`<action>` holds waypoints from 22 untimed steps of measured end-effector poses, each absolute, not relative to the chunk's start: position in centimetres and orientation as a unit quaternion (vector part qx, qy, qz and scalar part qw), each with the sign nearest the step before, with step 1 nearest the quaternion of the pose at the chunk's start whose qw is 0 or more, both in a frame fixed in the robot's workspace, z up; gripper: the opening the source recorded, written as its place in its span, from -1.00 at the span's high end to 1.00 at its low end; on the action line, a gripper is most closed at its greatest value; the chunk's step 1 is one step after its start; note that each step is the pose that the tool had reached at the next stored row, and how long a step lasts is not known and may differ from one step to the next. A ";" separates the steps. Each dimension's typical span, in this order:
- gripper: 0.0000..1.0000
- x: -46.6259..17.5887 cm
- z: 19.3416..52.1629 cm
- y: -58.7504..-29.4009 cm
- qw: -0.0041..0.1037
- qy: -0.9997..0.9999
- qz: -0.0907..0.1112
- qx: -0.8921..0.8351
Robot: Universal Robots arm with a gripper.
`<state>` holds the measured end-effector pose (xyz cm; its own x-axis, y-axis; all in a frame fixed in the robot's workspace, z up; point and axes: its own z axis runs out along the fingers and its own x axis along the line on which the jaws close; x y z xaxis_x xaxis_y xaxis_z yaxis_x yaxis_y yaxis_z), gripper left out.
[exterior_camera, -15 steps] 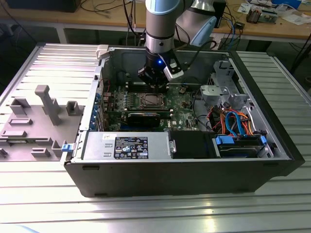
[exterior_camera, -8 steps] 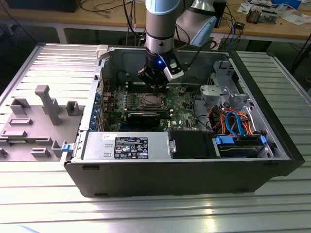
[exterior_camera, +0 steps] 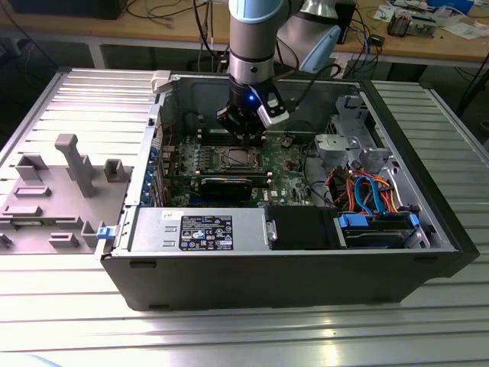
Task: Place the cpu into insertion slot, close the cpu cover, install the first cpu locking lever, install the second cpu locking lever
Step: 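Install the second cpu locking lever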
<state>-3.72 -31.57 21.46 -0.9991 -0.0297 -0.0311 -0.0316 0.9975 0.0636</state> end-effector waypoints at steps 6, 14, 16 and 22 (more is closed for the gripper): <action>0.79 -3.7 22.8 -31.6 0.015 0.999 0.032 -0.015; 0.79 -3.7 22.6 -32.5 0.015 0.999 0.032 -0.015; 0.79 -3.7 22.6 -32.6 0.015 0.999 0.032 -0.015; 0.79 -3.7 23.2 -32.7 0.015 0.999 0.032 -0.015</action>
<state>-3.72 -32.71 23.19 -0.9991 -0.0299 -0.0311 -0.0318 0.9975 0.0637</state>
